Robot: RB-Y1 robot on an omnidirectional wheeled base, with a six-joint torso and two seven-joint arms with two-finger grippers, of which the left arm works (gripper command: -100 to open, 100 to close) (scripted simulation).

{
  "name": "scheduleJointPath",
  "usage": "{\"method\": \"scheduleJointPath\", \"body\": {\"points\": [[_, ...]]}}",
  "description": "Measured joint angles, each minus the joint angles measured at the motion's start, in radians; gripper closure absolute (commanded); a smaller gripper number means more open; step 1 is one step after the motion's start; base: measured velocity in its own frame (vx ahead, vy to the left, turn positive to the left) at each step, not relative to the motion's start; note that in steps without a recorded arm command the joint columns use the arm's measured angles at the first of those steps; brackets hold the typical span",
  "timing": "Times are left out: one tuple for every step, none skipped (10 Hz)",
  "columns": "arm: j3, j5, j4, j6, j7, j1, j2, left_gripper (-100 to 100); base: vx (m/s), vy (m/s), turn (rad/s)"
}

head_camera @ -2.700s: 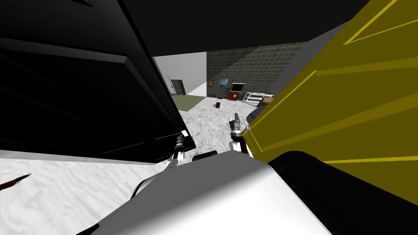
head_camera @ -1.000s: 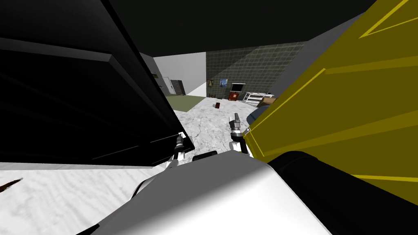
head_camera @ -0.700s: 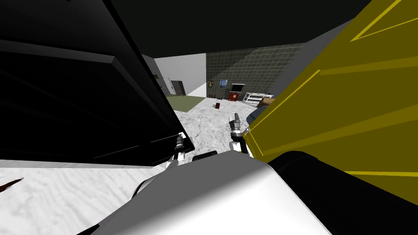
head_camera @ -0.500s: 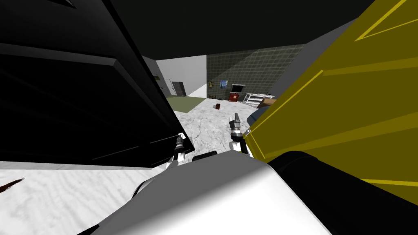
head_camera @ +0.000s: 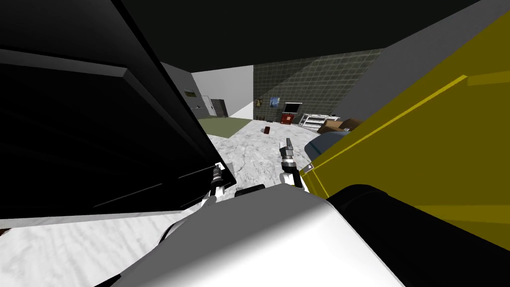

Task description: Push the door open

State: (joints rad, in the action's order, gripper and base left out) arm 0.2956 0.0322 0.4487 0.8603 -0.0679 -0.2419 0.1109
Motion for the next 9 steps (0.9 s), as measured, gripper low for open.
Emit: {"method": "scheduleJointPath", "body": {"points": [[0.014, -0.010, -0.062, 0.023, 0.006, -0.033, 0.011, 100, 0.146, -0.025, 0.011], [0.021, -0.015, -0.069, 0.037, 0.010, -0.037, 0.014, 100, 0.047, -0.016, 0.002], [0.021, -0.015, -0.030, 0.025, 0.011, -0.021, 0.011, 100, 0.124, -0.044, 0.050], [0.029, -0.021, -0.035, 0.020, 0.014, -0.023, 0.012, 100, 0.157, -0.066, 0.049], [0.036, -0.025, -0.009, 0.004, 0.017, -0.006, 0.010, 100, 0.159, -0.052, 0.047], [0.042, -0.030, -0.001, -0.005, 0.019, 0.001, 0.010, 100, 0.169, -0.052, 0.052], [0.051, -0.035, -0.006, -0.006, 0.022, -0.001, 0.014, 100, 0.185, -0.048, 0.047], [0.057, -0.039, 0.030, -0.022, 0.027, 0.017, 0.008, 100, 0.140, -0.021, 0.023], [0.062, -0.042, 0.032, -0.025, 0.028, 0.016, 0.012, 100, 0.058, 0.008, -0.005]]}}
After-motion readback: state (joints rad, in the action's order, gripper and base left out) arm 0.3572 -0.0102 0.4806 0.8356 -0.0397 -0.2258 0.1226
